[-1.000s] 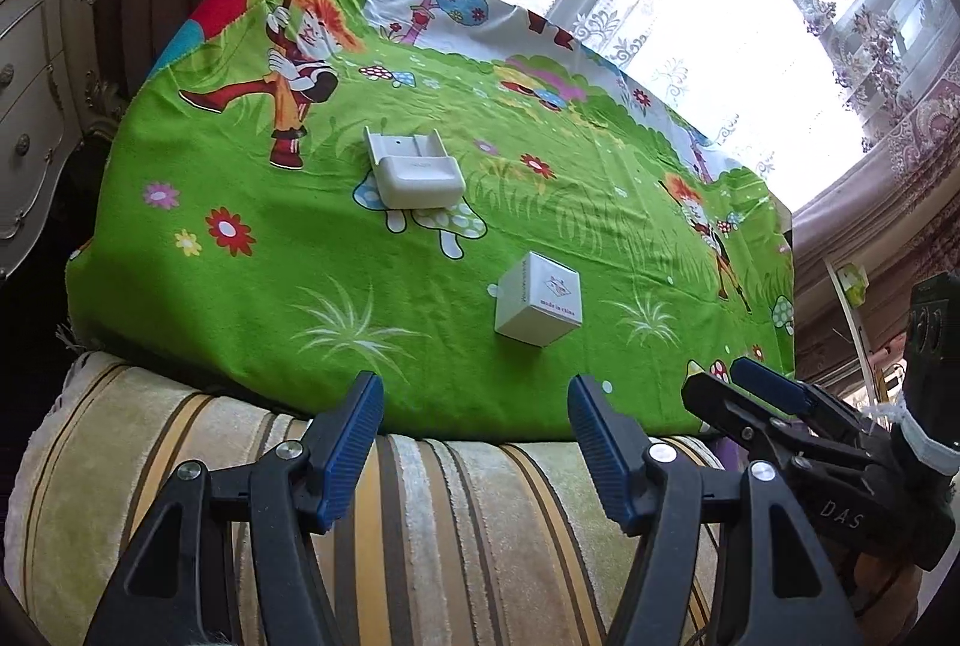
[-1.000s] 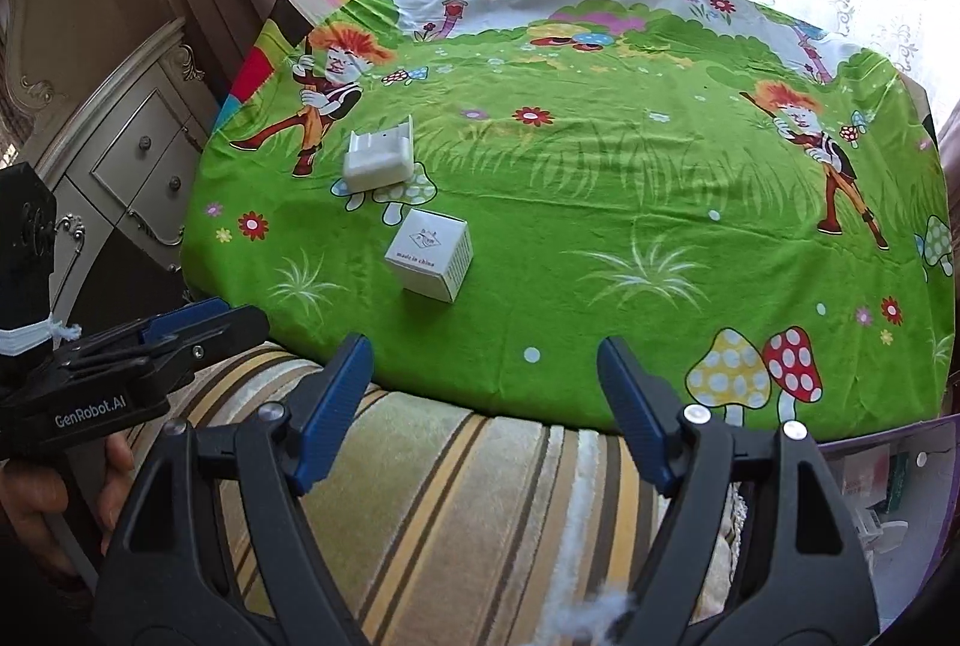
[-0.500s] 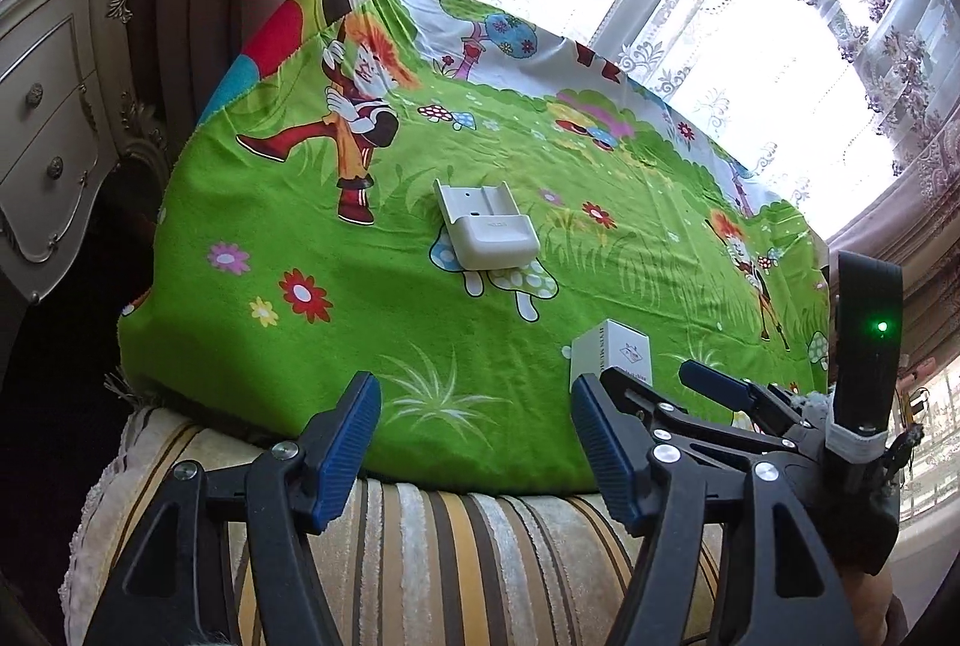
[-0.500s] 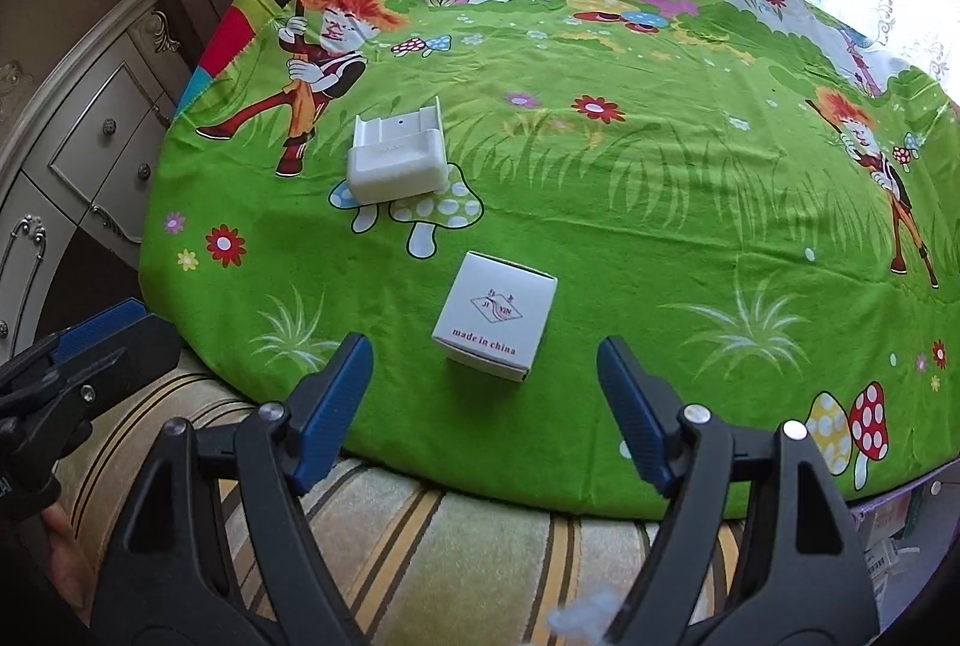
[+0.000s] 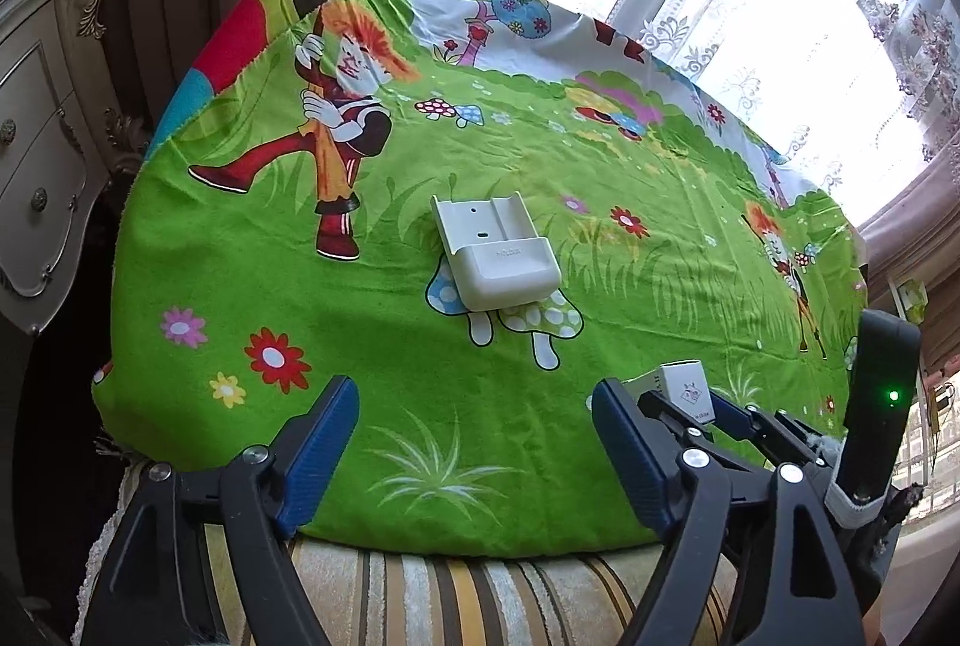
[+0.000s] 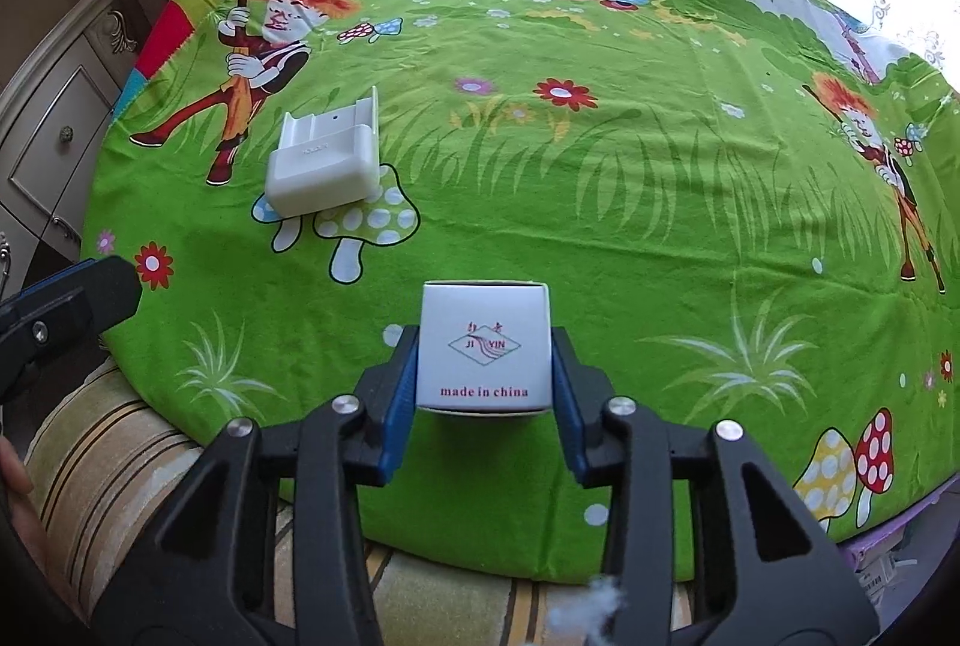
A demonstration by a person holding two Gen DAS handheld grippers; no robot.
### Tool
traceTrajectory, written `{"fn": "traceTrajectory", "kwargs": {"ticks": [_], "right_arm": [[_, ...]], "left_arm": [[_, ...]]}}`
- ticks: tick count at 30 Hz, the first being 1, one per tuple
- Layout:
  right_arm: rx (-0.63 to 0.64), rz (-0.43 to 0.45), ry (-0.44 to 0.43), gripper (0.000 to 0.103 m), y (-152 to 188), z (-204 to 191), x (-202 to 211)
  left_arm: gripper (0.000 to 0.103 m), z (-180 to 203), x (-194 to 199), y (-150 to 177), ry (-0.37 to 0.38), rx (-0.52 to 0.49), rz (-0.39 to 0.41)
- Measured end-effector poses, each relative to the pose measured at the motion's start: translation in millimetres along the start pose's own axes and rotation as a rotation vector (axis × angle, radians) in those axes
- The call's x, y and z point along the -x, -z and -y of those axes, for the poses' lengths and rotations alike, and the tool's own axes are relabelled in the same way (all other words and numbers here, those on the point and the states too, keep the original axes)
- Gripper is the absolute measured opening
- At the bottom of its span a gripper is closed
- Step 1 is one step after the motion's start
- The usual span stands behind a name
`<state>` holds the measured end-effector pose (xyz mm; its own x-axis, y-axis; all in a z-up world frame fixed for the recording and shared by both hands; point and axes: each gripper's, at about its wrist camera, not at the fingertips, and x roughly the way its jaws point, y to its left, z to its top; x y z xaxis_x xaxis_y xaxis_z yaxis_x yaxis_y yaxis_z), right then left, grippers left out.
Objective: Organize rigid objects
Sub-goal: 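Grasp the white plastic holder with the left tool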
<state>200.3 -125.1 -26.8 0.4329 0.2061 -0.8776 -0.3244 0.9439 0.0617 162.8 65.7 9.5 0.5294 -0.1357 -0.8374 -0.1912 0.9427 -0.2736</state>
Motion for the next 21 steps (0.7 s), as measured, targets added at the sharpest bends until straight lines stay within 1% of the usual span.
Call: {"fn": "traceTrajectory", "kwargs": {"ticks": [4, 9, 11, 15, 17, 18, 19, 21], "right_arm": [[-0.004, 0.018, 0.022, 0.045, 1.2, 14.0, -0.6], [-0.020, 0.039, 0.060, 0.045, 4.4, 29.0, 0.5], [-0.026, 0.048, 0.077, 0.045, 6.0, 35.2, 0.7], [-0.043, 0.051, 0.101, 0.045, 7.7, 46.6, -2.3], [-0.052, 0.044, 0.094, 0.045, 7.9, 51.0, -5.7], [-0.056, 0.039, 0.085, 0.045, 8.3, 52.8, -7.7], [-0.059, 0.035, 0.080, 0.045, 8.8, 54.0, -9.4], [-0.061, 0.030, 0.072, 0.045, 9.4, 55.5, -11.8]], "left_arm": [[0.083, 10.4, -23.6, -12.7, -0.005, 0.009, -0.054], [0.083, 22.7, -56.1, -36.1, -0.033, 0.031, -0.067], [0.083, 26.1, -67.6, -45.6, -0.057, 0.041, -0.059], [0.083, 24.9, -90.5, -54.8, -0.096, 0.093, -0.071], [0.083, 24.8, -100.2, -57.5, -0.124, 0.113, -0.073], [0.083, 24.9, -103.6, -58.7, -0.126, 0.120, -0.071], [0.083, 26.7, -106.8, -59.5, -0.134, 0.115, -0.071], [0.083, 30.0, -112.7, -59.2, -0.173, 0.090, -0.073]]}}
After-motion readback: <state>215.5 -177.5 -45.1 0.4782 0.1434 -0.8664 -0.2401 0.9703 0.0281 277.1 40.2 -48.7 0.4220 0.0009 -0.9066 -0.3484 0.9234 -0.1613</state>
